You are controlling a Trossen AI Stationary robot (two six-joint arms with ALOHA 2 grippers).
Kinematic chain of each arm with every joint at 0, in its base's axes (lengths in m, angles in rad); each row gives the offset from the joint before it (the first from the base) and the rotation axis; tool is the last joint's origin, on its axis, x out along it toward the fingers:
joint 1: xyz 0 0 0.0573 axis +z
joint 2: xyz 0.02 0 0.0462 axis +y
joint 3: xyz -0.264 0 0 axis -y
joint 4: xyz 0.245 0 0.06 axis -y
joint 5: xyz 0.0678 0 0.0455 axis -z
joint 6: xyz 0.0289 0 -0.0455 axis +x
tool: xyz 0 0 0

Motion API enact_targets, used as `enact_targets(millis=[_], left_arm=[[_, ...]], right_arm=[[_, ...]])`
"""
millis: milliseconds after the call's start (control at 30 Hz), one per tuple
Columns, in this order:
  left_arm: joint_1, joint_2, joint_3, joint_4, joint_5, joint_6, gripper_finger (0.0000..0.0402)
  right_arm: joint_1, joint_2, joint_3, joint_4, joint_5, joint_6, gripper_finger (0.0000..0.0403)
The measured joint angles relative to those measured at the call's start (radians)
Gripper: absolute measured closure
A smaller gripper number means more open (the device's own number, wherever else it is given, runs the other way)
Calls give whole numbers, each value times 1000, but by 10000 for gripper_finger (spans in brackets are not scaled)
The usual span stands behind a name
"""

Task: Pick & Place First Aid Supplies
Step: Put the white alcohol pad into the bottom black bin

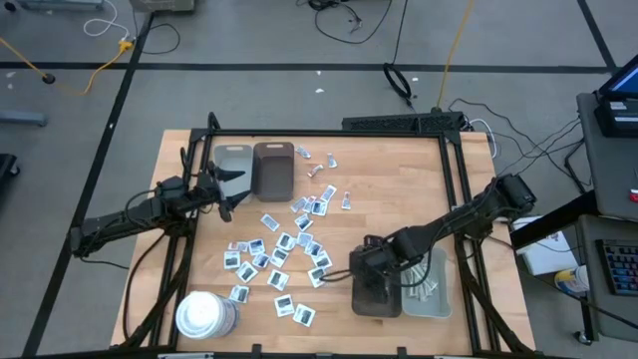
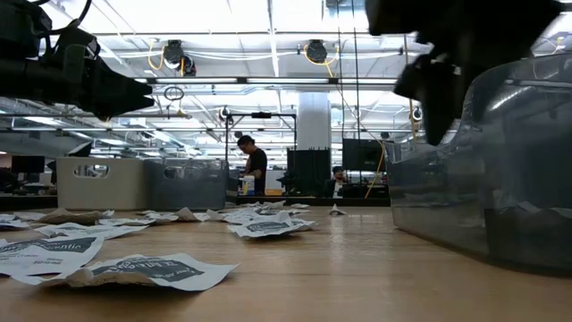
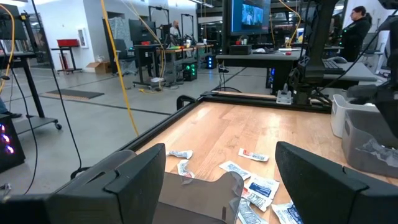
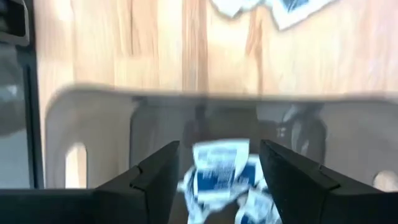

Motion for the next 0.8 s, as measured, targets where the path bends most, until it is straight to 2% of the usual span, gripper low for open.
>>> enact_targets(millis=[300,500,633,733,800], left_arm=[[0,0,0,0,0,0,96],[0,0,0,0,0,0,96],[0,0,0,3,-8,41,96],[0,0,0,10,-37,129,96],[0,0,0,8,-42,134,96]], right_arm=[[-80,-43,13,207,0,-4,194],[-129,-75,14,433,1,-34,195],[-154,-74,14,629,9,-113,195],[-173,-74,14,759,98,-206,195],[-187,-74,14,812,177,-280,195]])
